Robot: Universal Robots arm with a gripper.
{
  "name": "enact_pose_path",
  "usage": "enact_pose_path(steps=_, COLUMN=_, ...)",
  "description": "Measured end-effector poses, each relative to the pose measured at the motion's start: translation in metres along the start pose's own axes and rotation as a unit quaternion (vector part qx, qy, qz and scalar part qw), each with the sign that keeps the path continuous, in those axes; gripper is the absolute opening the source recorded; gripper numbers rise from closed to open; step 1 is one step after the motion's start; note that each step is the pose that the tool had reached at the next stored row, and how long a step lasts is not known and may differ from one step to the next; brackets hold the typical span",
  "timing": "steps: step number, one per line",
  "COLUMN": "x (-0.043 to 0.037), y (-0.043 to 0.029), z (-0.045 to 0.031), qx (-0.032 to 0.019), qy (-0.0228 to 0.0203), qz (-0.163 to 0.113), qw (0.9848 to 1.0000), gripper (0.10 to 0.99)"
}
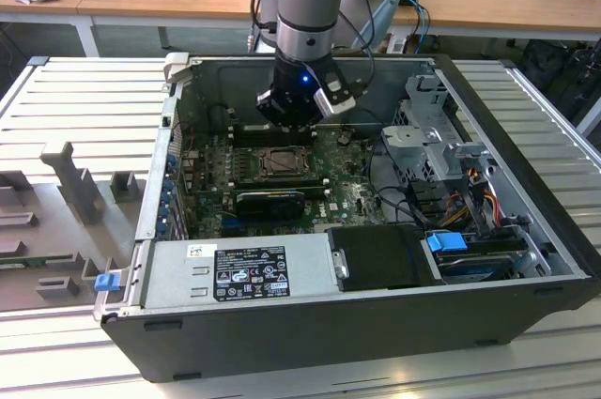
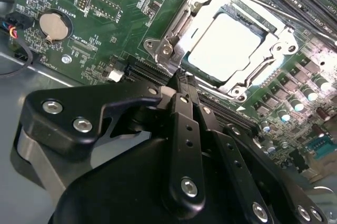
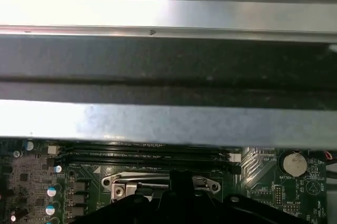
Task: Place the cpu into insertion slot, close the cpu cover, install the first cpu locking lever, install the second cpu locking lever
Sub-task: 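Install the second cpu locking lever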
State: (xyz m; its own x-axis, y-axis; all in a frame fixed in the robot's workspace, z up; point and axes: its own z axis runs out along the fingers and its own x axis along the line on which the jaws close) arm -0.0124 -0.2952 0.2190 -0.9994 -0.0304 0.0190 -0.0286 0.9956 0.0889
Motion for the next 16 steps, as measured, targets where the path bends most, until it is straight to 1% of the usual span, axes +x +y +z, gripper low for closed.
enact_pose_path(steps=3, x=0.0001, y=0.0003, z=-0.0041, qx=0.0001, qy=0.0000, qz=0.000, qw=1.0000, gripper=0.106)
enact_pose_path(steps=4, x=0.0001, y=0.0007, z=-0.0078, qx=0.0001, qy=-0.0001, qz=0.000, qw=1.0000, gripper=0.106)
enact_pose_path(steps=8, x=0.0003, y=0.0015, z=-0.0173, qx=0.0000, qy=-0.0001, qz=0.000, qw=1.0000, gripper=0.106)
enact_pose_path(steps=9, x=0.0005, y=0.0020, z=-0.0231, qx=0.0001, qy=0.0000, qz=0.000, qw=1.0000, gripper=0.106)
enact_pose_path(steps=11, x=0.0005, y=0.0024, z=-0.0278, qx=0.0000, qy=0.0000, qz=0.000, qw=1.0000, gripper=0.106)
enact_pose_path(steps=12, x=0.0006, y=0.0028, z=-0.0323, qx=0.0001, qy=0.0000, qz=0.000, qw=1.0000, gripper=0.106)
enact_pose_path(steps=16, x=0.0007, y=0.0005, z=-0.0334, qx=0.0007, qy=0.0000, qz=0.000, qw=1.0000, gripper=0.106)
